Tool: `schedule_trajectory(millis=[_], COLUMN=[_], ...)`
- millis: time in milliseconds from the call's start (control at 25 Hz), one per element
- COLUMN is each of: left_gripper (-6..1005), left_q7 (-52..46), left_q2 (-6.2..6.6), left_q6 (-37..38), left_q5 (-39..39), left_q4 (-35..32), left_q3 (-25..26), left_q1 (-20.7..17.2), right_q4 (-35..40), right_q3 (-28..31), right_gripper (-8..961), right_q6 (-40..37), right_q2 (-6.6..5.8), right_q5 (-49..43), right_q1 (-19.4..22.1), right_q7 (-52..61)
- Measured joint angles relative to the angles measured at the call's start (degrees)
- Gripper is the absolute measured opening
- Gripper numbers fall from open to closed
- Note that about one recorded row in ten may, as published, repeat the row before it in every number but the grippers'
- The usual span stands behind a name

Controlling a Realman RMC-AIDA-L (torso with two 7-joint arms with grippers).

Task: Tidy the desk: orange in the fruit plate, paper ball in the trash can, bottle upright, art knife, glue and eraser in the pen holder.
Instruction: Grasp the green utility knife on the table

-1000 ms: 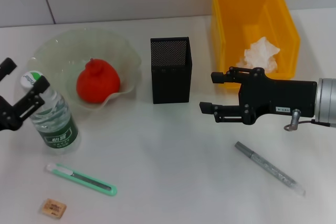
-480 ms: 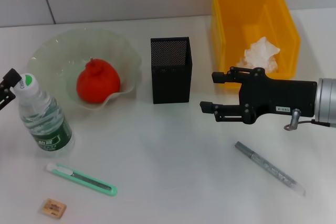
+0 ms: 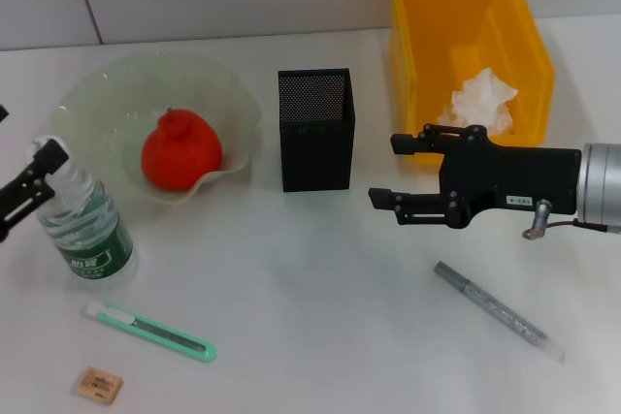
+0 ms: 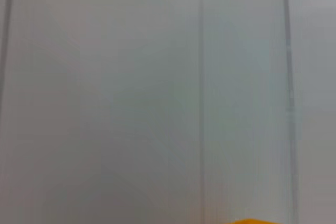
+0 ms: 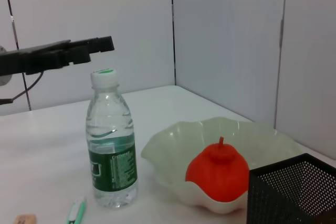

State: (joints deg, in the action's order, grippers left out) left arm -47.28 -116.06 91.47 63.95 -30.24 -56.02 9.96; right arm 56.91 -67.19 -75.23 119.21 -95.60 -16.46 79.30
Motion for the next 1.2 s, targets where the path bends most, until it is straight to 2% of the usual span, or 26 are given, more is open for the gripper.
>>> schedule_trajectory(millis=[600,640,1040,1160,1200], left_gripper=[828,828,827,827,827], left_q7=[-12.64,-15.22,-18.07,-17.96,-17.51], left_q2=[-0.04,-0.16,-0.32,-0.67,-1.22], left_q6=[8.68,9.17,10.35,10.36,10.32], left_q5=[11.93,16.1,26.64,28.86,30.64], left_q4=[-17.11,-19.78,-22.18,-22.63,-23.19], left_q3=[0.48,0.48,0.18,0.12,0.27], left_q1=[-2.62,-2.72,-1.85,-1.76,-1.74], right_q4=[-0.78,-0.78,1.53,4.01,5.46], right_q3=[0.22,0.22,2.3,2.46,2.76], right_gripper=[767,767,767,767,767], right_q6=[1.09,1.09,0.65,0.11,-0.71], right_q2=[-0.18,-0.18,-1.59,-1.71,-1.72], right_q5=[-0.05,-0.05,-2.38,-6.15,-8.87], right_q1=[-0.34,-0.34,-0.28,-0.04,0.07], right_q7=[0.95,0.95,7.37,10.71,12.88])
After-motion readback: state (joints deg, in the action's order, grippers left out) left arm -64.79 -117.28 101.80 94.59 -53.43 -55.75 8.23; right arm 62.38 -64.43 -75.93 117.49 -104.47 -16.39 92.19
